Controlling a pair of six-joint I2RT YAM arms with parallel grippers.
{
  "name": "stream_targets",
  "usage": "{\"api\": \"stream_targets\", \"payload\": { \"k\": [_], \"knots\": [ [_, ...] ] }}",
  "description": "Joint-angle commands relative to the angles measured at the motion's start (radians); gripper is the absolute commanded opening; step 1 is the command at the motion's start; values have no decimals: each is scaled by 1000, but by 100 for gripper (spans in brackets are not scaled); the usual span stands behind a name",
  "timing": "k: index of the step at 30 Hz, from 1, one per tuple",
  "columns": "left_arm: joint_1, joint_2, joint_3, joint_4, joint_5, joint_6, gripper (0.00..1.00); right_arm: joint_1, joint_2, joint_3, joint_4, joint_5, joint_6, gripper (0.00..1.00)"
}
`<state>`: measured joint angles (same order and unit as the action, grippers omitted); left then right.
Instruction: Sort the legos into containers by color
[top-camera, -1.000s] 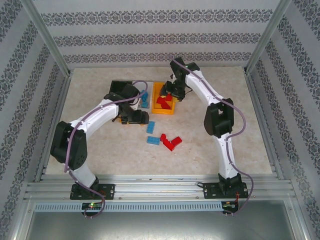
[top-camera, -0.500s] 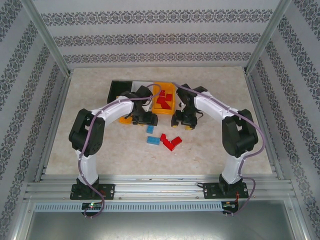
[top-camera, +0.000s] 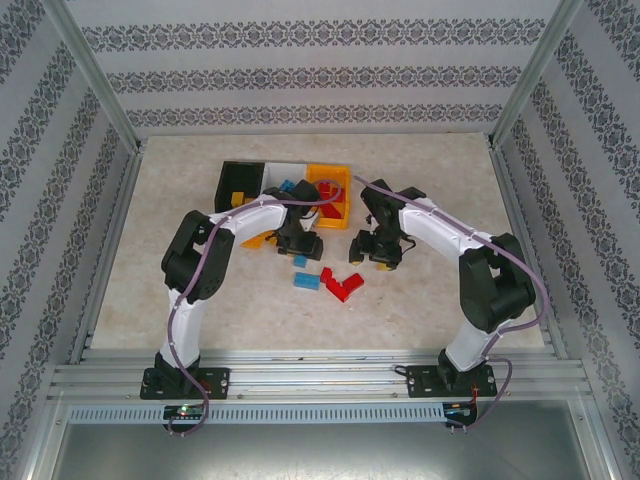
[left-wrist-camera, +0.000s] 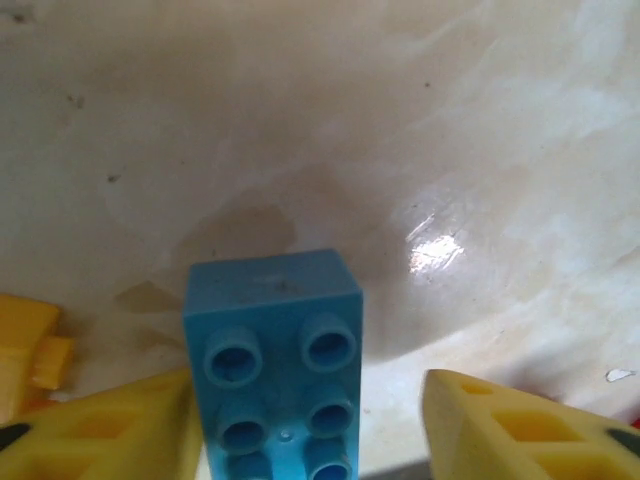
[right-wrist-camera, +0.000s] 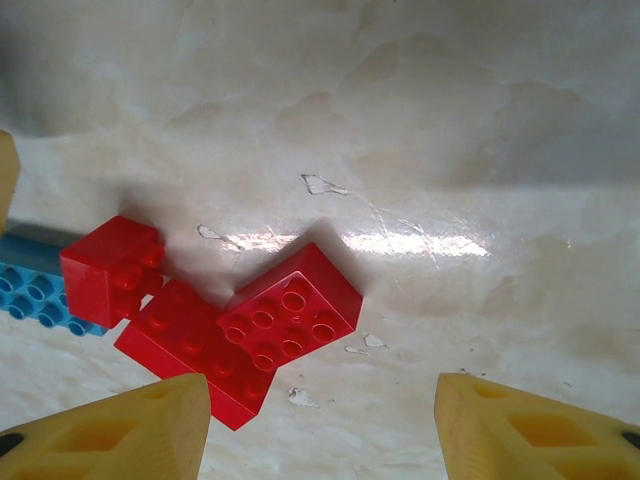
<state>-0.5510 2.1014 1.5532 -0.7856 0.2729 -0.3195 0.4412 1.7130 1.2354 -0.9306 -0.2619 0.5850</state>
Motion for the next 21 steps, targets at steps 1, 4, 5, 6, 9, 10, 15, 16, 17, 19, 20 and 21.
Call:
{"api": "stream_targets", "payload": {
  "k": [1, 4, 5, 6, 9, 10, 15, 16, 17, 19, 20, 21],
  "knots": [
    [-24, 40, 25, -35, -20, 24, 44, 5, -30, -20, 16, 23, 28, 62],
    [-24, 37, 27, -40, -21, 25, 34, 5, -27, -21, 22, 20, 32, 62],
    [-24, 36, 31, -45, -22, 25, 34, 5, -24, -16, 23, 18, 32, 62],
    [-24, 29, 35, -50, -24, 25, 34, 6, -20, -13, 24, 17, 32, 62],
    [-24, 7, 51, -62, -22, 18, 33, 5, -8, 3, 29, 13, 29, 62],
    [-24, -3, 56, -66, -21, 14, 33, 5, -4, 10, 30, 10, 26, 62],
    [-23, -67, 51, -63, -19, -21, 33, 5, 34, 50, 16, -10, 6, 62],
    [-21, -83, 50, -63, -19, -28, 33, 6, 43, 63, 10, -11, 1, 62],
    [-20, -96, 47, -61, -16, -30, 33, 5, 50, 76, 6, -11, -2, 62],
    [-15, -126, 47, -65, -17, -34, 33, 5, 65, 101, 4, -14, -6, 62],
    [-11, -139, 49, -69, -19, -36, 33, 5, 71, 110, 5, -17, -7, 61],
    [-6, -152, 53, -75, -19, -38, 33, 6, 76, 117, 7, -20, -5, 62]
  ]
}}
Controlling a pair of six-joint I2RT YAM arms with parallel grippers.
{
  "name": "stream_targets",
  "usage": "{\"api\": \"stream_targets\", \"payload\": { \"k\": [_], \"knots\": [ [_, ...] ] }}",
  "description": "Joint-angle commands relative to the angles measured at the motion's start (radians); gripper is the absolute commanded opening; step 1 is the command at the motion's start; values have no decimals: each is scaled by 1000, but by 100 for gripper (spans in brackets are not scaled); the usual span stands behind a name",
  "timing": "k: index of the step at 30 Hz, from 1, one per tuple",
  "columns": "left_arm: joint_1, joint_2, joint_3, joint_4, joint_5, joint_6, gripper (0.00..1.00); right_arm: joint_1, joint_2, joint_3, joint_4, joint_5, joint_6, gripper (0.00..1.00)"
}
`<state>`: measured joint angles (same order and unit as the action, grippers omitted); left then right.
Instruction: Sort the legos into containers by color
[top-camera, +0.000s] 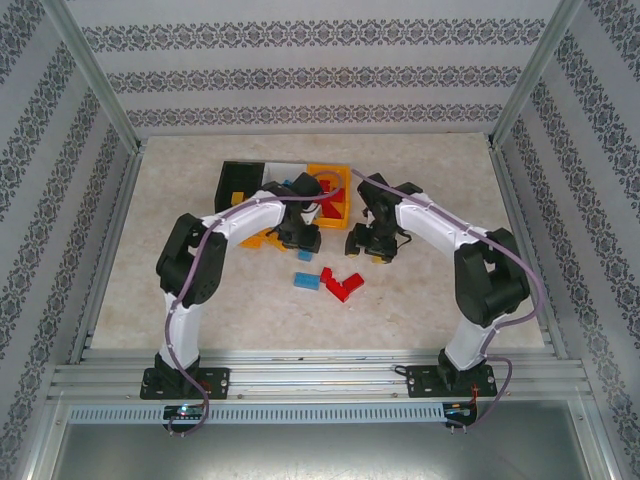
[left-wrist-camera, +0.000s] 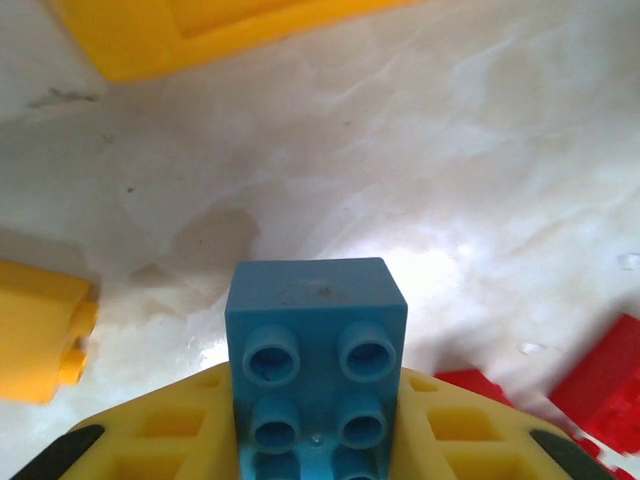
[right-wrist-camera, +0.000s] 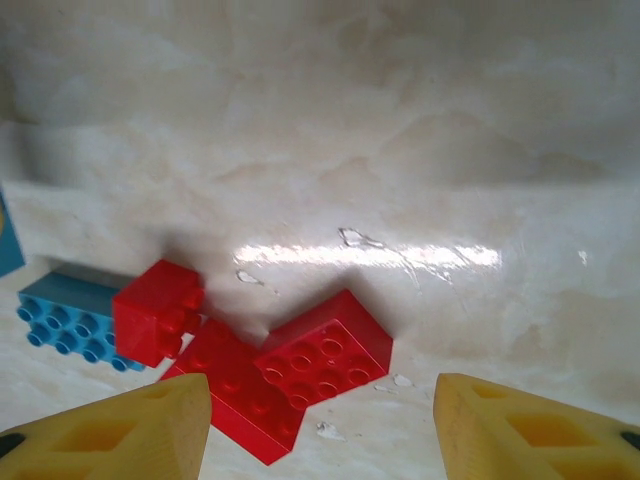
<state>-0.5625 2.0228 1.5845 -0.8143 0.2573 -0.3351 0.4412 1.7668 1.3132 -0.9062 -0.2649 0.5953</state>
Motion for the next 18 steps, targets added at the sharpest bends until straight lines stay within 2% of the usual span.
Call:
{"api": "stream_targets", "payload": {
  "k": [1, 10, 18],
  "knots": [
    [12, -87, 27, -52, -3, -22, 33, 7, 28, 47, -14, -21, -14, 62],
    [142, -146, 122, -84, 9, -18, 33, 8, 84, 119, -20, -40, -10, 61],
    [258, -14, 307, -111, 24, -2, 33, 13, 102, 161, -36, -37, 7, 61]
  ]
}}
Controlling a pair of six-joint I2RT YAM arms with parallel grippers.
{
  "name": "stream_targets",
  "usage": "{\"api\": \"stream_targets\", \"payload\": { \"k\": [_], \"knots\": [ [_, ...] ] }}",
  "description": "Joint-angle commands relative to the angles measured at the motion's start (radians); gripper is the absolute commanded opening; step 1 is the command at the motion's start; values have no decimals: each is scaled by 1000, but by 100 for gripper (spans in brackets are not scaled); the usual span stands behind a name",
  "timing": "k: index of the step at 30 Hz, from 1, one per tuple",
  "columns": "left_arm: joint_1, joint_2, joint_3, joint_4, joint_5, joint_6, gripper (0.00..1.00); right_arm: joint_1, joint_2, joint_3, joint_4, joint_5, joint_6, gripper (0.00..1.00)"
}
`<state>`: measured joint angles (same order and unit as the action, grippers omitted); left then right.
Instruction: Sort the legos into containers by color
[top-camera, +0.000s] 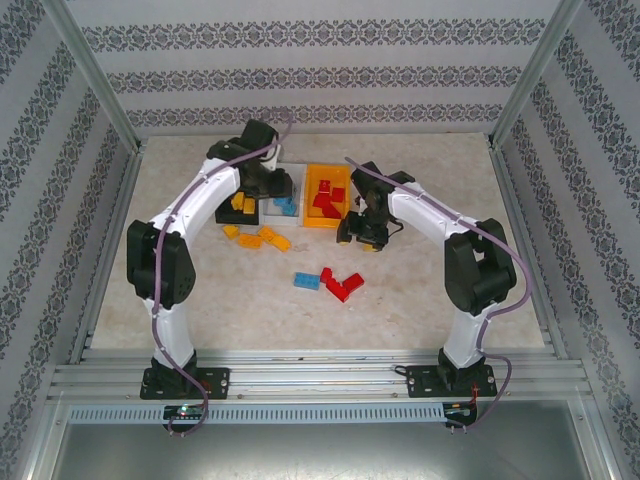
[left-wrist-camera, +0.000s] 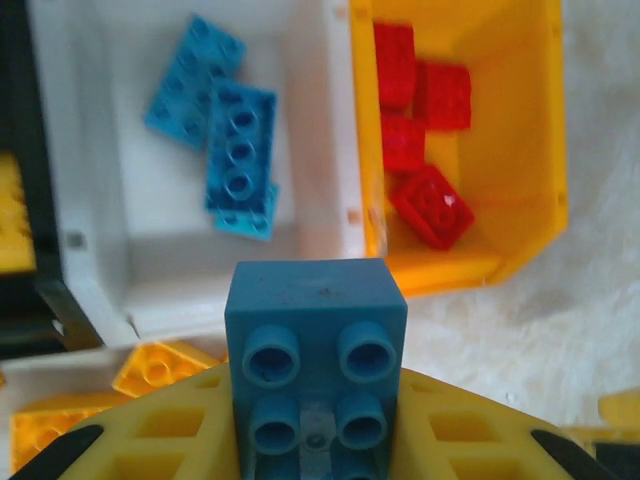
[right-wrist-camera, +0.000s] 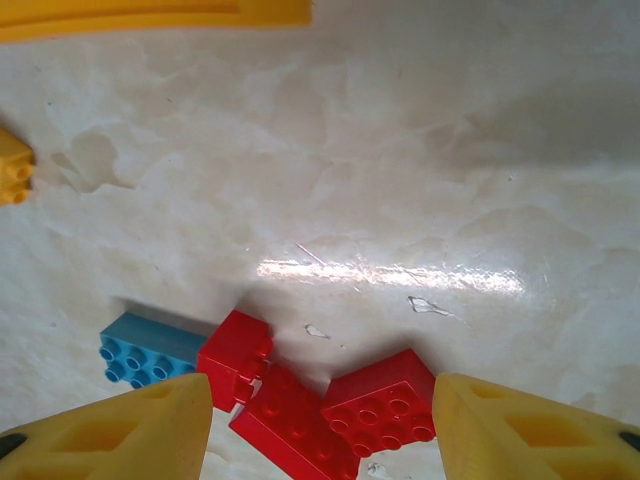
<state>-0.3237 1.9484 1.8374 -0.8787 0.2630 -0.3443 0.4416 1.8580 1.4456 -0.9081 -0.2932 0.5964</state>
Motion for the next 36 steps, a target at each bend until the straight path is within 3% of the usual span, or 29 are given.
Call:
{"api": "stream_targets", "payload": {
  "k": [1, 13, 23, 26, 31, 36],
  "knots": [
    [25, 83, 80, -48, 18, 11, 33, 14, 10, 30, -35, -9, 8, 61],
    [40, 321, 417, -152, 1, 50, 34, 16, 52, 89, -94, -7, -8, 61],
    [59, 366, 445, -143, 20, 38, 35, 13, 110, 164, -121, -10, -20, 61],
    [67, 368, 444, -139, 25, 34, 48, 13, 126, 184, -124, -14, -21, 62],
    [79, 367, 442, -136, 37, 24, 59, 15, 150, 206, -131, -19, -30, 62],
    [91, 343, 417, -133, 47, 22, 62, 36, 150, 188, -167, -6, -108, 62]
  ]
}}
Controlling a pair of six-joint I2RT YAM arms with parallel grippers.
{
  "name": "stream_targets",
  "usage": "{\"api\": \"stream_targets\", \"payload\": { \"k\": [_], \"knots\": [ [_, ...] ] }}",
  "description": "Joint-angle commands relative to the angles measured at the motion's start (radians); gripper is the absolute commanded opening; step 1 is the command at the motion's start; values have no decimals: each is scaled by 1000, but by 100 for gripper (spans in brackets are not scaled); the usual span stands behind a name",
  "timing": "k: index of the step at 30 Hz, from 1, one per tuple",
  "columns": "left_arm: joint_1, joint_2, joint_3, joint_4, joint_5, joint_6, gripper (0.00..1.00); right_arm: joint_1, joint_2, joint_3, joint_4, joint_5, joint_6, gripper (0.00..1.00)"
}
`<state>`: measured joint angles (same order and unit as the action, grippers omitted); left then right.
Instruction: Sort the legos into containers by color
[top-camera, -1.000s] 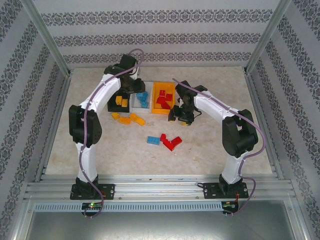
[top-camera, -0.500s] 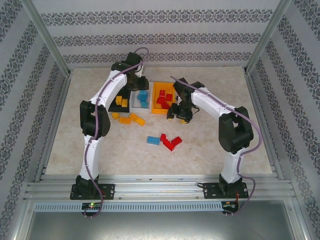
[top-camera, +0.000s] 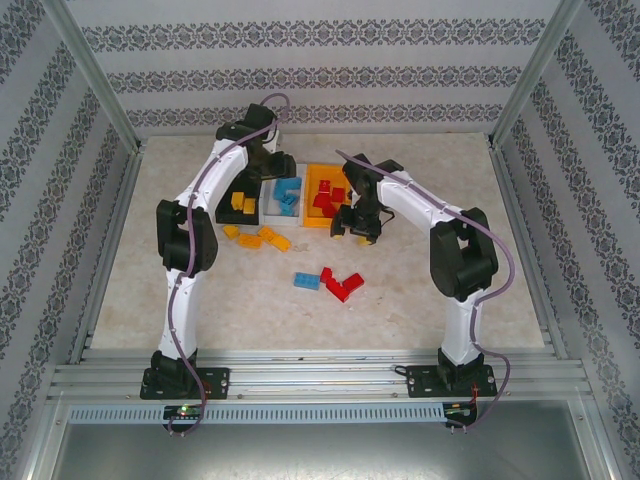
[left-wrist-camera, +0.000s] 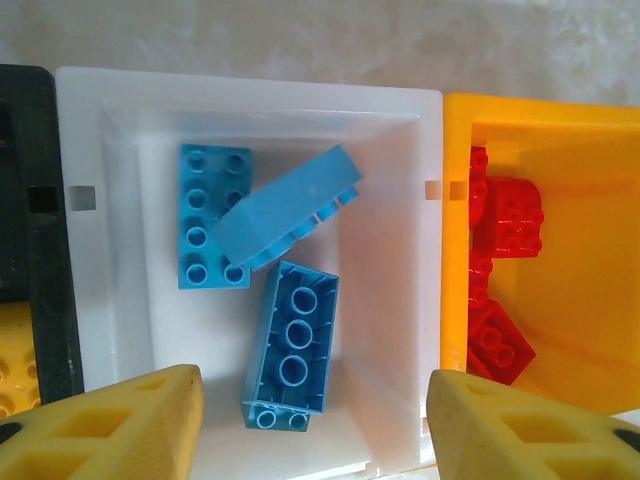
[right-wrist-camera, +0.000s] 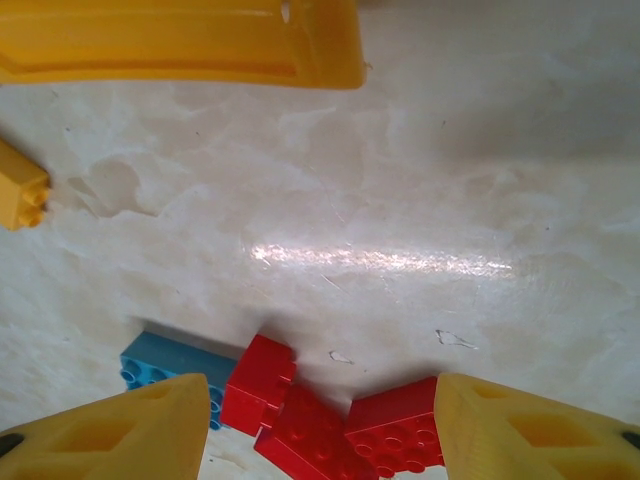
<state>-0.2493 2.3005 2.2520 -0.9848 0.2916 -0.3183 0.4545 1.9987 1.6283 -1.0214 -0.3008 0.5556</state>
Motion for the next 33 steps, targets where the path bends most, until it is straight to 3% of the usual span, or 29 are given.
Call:
{"api": "stream_targets", "payload": {
  "k": [1, 9, 16, 22, 27, 33],
  "knots": [
    [18, -18, -6, -25, 19, -4, 62, 36, 6, -1, -66, 1, -103, 62],
    [23, -87, -85, -28, 21, 14, 63, 179, -10, -78, -88, 25, -271, 64],
    [22, -175, -199, -22, 12, 32, 65, 307, 33, -122, -74, 146, -302, 64],
    [23, -258, -320, 8, 8, 28, 65, 328, 52, -157, -22, 192, -254, 61],
    [23, -318, -412, 26, 3, 24, 66, 328, 48, -176, -1, 208, -244, 54],
    [23, -377, -493, 46, -9, 20, 67, 338, 15, -201, 1, 206, -246, 57]
  ]
}}
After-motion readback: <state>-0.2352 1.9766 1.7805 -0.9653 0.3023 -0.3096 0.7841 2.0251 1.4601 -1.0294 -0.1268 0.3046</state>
